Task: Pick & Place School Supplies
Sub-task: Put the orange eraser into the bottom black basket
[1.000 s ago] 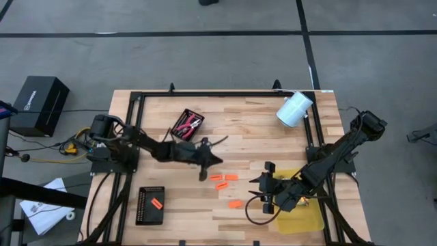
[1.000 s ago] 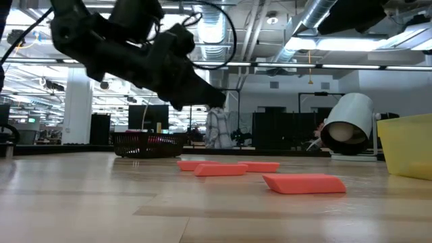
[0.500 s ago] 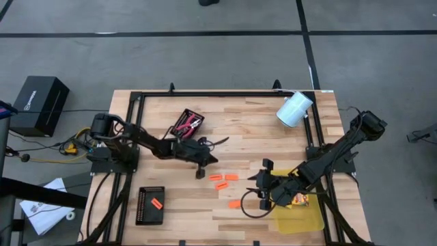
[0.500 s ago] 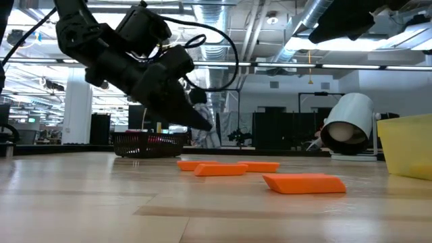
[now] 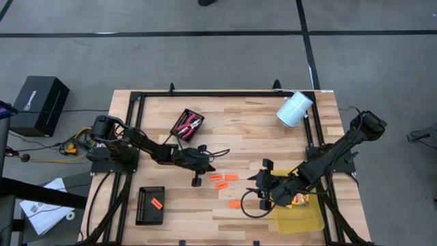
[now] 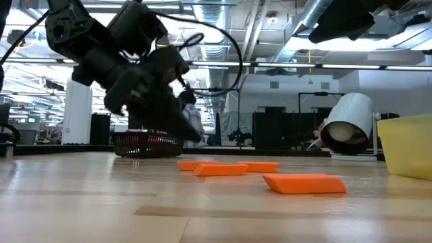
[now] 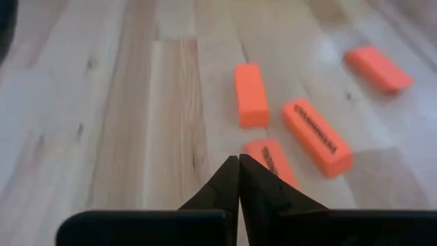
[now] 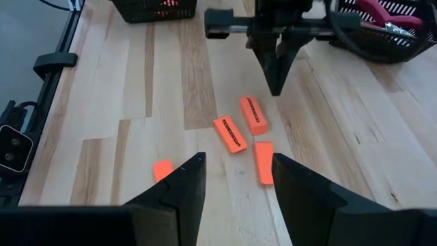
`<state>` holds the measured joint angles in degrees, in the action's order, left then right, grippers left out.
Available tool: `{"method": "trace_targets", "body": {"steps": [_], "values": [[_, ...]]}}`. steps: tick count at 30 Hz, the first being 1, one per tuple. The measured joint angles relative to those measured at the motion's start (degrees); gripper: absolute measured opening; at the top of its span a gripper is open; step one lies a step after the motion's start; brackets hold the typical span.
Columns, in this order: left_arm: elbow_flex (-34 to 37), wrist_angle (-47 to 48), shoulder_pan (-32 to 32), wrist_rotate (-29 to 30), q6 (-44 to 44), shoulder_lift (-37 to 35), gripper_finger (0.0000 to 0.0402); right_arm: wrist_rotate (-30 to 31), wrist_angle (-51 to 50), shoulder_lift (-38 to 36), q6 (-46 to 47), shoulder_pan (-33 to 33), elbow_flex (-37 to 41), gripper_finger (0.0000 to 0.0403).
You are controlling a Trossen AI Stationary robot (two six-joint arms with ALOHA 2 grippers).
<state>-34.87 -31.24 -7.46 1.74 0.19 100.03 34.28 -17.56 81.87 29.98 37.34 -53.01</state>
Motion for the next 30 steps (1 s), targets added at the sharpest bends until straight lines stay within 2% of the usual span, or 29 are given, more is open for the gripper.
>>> {"method": "trace_targets", "body": {"steps": [5,10,20,30], "values": [[0.0,-0.6,-0.1,-0.6,-0.4,4.9,0.0002,0.0,0.1,0.0,0.0,0.0,0.0,0.0159],[-0.1,-5.4,-0.5,-0.5,-0.4,7.6,0.0002,0.0,0.2,0.0,0.0,0.0,0.0,0.0159],[0.0,-5.1,-0.1,-1.2,1.4,3.2,0.0001,0.0,0.1,0.0,0.0,0.0,0.0,0.0159],[0.0,-3.4,-0.4,-2.2,1.4,3.1,0.0002,-1.5,0.1,0.0,0.0,0.0,0.0,0.0159]]}}
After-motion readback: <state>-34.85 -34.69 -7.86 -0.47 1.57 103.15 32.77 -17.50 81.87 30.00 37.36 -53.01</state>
